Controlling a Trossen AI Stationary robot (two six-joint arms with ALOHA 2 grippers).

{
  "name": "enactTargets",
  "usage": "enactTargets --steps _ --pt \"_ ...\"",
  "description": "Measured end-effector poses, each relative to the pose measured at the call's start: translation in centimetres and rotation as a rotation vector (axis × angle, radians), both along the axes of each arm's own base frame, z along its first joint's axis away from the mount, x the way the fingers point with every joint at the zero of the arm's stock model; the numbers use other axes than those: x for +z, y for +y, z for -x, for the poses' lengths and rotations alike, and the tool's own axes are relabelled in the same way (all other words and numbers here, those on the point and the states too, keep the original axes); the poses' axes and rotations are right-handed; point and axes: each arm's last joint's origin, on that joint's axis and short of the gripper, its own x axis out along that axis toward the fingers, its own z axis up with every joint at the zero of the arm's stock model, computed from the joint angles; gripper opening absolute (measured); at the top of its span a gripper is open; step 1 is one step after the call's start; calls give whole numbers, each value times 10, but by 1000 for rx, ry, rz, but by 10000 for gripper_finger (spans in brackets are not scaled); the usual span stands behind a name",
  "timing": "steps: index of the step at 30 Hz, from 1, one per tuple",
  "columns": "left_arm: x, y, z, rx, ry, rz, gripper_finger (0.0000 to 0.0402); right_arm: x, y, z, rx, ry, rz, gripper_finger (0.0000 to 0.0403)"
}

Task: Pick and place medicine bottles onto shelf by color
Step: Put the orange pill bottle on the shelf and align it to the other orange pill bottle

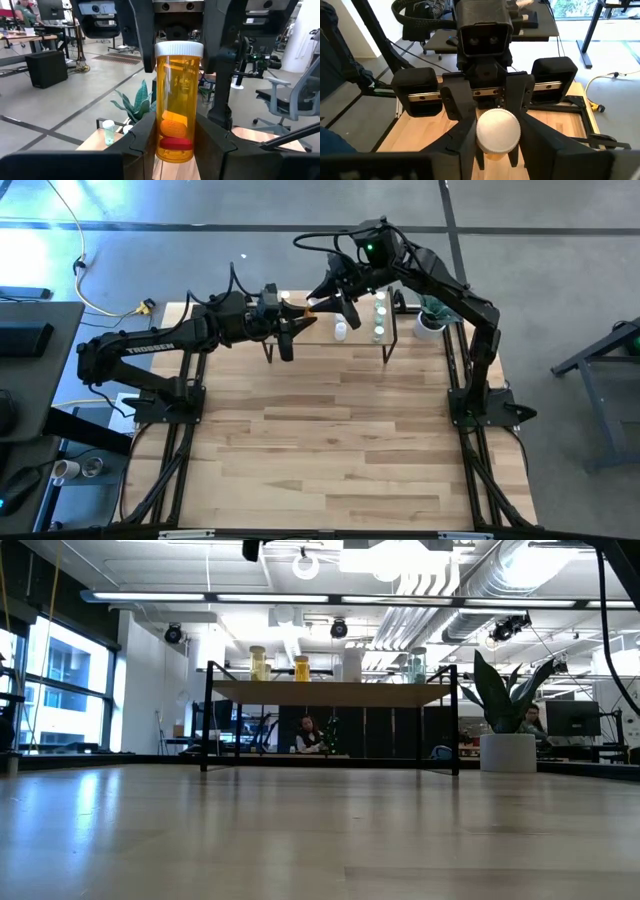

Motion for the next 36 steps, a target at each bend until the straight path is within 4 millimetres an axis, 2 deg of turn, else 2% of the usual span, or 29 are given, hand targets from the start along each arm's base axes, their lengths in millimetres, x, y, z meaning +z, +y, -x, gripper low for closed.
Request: enactTargets --steps 7,19,31,36 --pt "0 0 0 8 3 -4 95 0 0 0 -6 5 -8 100" --pt "-1 0 0 10 12 -3 101 0 0 0 -21 13 -8 100" --pt "-12 2 3 96 121 34 214 -2 -5 3 -96 46 -3 99" --pt "-12 2 3 97 122 41 237 -6 -11 8 -106 85 2 99"
